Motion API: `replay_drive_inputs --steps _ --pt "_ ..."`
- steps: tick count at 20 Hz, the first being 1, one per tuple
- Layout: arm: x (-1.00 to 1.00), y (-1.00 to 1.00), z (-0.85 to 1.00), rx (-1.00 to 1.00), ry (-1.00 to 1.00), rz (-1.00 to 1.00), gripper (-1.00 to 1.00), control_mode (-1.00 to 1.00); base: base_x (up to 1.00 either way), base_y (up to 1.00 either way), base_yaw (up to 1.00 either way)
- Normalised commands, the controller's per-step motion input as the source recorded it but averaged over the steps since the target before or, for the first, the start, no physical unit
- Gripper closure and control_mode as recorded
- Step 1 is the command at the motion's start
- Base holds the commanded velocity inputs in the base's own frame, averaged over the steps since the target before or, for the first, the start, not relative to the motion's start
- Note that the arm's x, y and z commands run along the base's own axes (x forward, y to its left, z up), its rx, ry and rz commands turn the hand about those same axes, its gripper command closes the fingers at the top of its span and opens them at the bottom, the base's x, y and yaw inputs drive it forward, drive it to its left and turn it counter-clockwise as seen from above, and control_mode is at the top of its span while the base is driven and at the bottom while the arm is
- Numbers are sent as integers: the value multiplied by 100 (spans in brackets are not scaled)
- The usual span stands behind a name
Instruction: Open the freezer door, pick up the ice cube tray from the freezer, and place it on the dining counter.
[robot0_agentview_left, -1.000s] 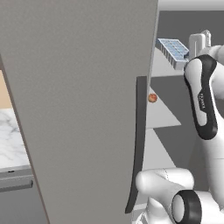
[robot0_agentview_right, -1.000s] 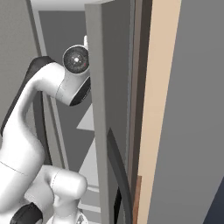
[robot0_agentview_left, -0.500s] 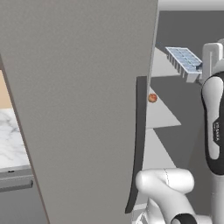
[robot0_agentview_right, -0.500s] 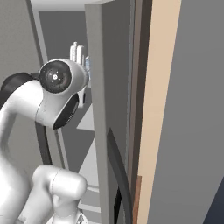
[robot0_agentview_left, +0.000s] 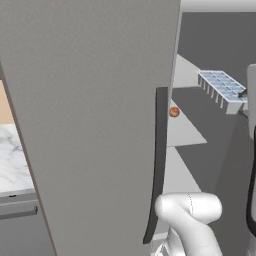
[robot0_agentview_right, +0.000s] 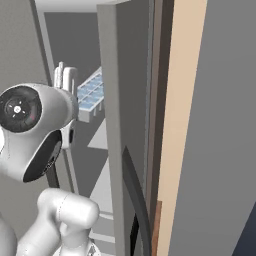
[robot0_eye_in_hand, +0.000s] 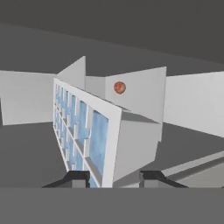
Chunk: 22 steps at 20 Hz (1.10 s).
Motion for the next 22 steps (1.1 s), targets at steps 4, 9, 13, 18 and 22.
replay_drive_inputs --steps 4,9,13,18,22 --pt "-72 31 0 0 8 0 100 -100 0 0 0" --pt "-62 30 0 0 8 0 100 -100 0 0 0" --pt "-45 22 0 0 3 0 100 -100 0 0 0" --pt "-14 7 0 0 1 0 100 100 -34 11 3" --pt "0 0 0 0 0 0 100 100 -94 41 24"
